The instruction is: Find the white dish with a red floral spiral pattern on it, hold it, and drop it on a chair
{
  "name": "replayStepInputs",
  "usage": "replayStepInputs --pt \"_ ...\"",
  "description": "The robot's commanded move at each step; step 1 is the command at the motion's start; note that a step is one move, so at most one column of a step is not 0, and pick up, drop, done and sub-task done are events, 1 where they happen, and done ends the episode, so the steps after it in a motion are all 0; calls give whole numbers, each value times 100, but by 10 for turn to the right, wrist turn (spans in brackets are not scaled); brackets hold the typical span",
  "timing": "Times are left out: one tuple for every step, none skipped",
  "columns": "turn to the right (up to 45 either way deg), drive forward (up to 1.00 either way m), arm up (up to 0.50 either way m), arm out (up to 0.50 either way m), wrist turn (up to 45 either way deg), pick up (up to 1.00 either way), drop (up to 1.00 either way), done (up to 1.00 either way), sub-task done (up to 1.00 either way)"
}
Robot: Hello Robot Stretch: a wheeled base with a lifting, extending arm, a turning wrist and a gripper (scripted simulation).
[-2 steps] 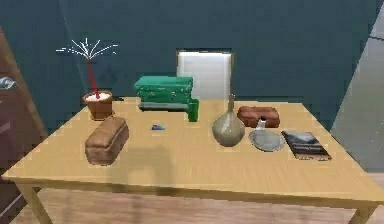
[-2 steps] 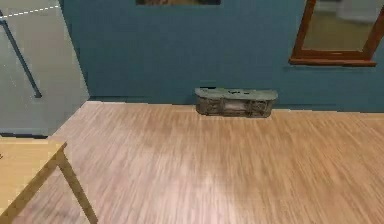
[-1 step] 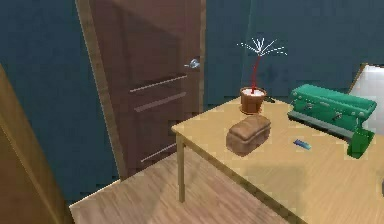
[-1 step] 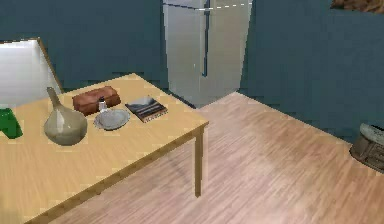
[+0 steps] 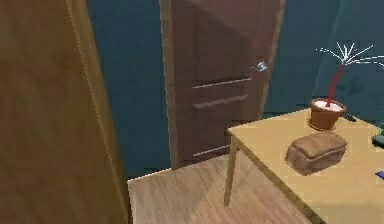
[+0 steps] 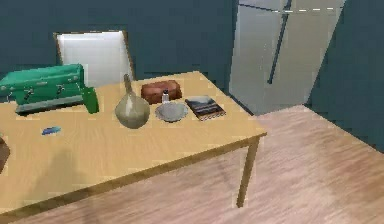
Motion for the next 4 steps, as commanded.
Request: replayStepInputs --pt "450 0 0 0 0 0 0 0 0" --pt "450 0 0 0 0 0 0 0 0" --pt "30 0 0 0 0 0 0 0 0" --pt "0 40 0 0 0 0 0 0 0"
